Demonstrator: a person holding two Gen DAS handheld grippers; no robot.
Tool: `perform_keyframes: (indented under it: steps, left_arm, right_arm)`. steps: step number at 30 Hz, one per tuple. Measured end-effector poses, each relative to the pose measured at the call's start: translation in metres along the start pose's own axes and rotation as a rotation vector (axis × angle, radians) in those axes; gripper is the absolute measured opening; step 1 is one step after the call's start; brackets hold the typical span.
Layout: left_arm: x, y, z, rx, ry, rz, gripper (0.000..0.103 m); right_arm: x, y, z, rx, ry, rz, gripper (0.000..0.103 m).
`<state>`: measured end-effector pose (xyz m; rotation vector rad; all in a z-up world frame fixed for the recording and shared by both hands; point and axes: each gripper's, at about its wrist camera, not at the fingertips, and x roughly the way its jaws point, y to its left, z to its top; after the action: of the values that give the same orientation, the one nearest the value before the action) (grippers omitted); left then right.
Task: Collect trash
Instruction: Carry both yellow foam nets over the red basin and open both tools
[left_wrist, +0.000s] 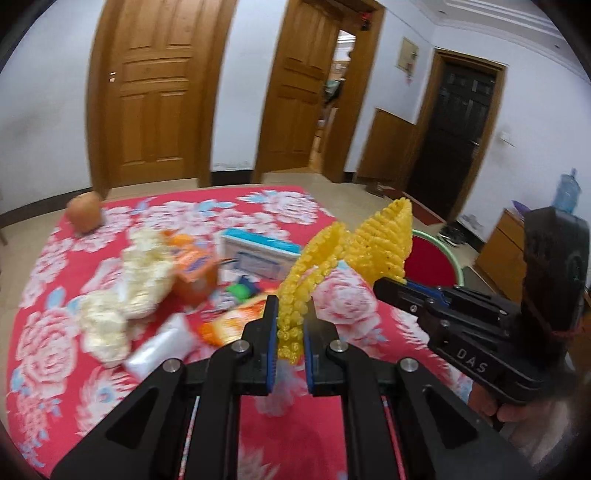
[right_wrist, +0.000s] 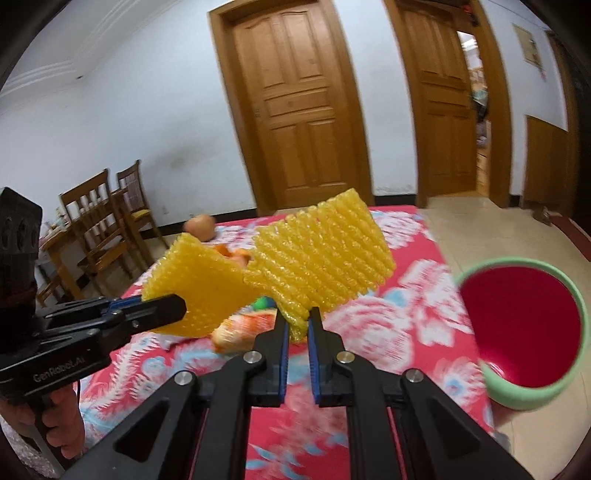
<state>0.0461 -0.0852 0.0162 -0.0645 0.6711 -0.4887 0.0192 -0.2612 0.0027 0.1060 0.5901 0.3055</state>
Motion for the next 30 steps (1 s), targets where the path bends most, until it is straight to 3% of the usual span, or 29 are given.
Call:
perform_keyframes:
  steps: [14, 30]
  left_arm:
    - [0.068, -0.089, 0.025, 0.061, 0.049, -0.144, 0.010]
    - [0.135, -0.162, 0.045, 0.152, 0.100, -0.167, 0.010]
  right_arm:
    - [-0.045, -0.098, -0.009, 0.158, -0.041, -0.191, 0.011]
    - [-0.052, -0.175, -0.013, 0.267, -0.038, -0.297, 0.011]
